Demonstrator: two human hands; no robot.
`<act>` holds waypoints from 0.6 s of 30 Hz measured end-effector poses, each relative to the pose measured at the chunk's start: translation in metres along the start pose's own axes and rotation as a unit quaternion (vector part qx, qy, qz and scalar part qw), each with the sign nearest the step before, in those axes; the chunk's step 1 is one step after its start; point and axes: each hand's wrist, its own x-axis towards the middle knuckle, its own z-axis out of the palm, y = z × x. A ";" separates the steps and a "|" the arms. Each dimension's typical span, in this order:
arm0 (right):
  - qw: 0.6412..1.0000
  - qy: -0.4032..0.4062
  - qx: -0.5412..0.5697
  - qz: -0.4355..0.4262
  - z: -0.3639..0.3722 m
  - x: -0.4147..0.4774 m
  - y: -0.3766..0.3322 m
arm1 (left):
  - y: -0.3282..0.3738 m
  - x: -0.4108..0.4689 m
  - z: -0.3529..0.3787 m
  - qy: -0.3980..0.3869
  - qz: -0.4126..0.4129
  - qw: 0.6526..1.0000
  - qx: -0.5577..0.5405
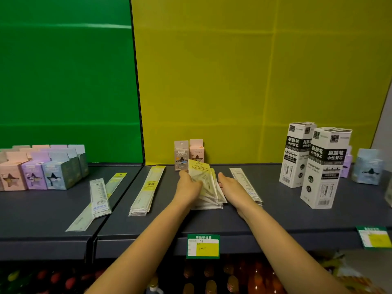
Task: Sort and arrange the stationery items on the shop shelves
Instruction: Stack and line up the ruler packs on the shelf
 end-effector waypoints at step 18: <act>0.962 -0.074 0.261 0.042 0.017 0.004 -0.002 | -0.014 0.003 -0.001 -0.094 -0.055 0.993 0.038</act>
